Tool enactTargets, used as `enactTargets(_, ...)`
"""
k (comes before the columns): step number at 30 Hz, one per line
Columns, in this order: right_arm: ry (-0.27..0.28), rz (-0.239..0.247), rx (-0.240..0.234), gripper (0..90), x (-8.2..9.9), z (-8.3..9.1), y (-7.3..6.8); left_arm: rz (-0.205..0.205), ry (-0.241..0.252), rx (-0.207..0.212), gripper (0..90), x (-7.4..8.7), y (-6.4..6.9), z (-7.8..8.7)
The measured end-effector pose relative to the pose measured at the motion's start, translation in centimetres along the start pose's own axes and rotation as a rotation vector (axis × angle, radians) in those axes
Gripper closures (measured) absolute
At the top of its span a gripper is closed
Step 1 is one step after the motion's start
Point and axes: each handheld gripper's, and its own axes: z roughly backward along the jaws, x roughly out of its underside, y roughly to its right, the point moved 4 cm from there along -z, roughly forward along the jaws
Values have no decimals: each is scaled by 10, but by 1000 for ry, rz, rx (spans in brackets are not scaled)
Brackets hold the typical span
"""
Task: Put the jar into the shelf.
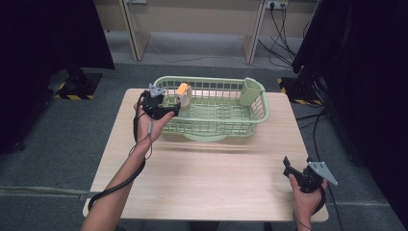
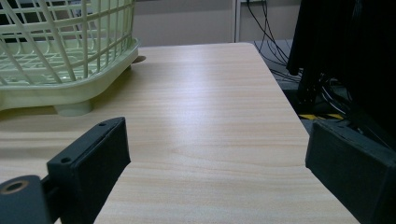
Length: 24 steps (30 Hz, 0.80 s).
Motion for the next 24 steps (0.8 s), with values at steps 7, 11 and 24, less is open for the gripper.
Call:
enactTargets(7,0,-2,-1,66,0,0,0,-6,12,2,176,3,1,6)
enactTargets(11,-1,-1,0,66,0,0,0,-9,16,4,176,6,1,10)
enactTargets(24,0,1,0,66,0,0,0,-6,35,9,164,16,-3,24)
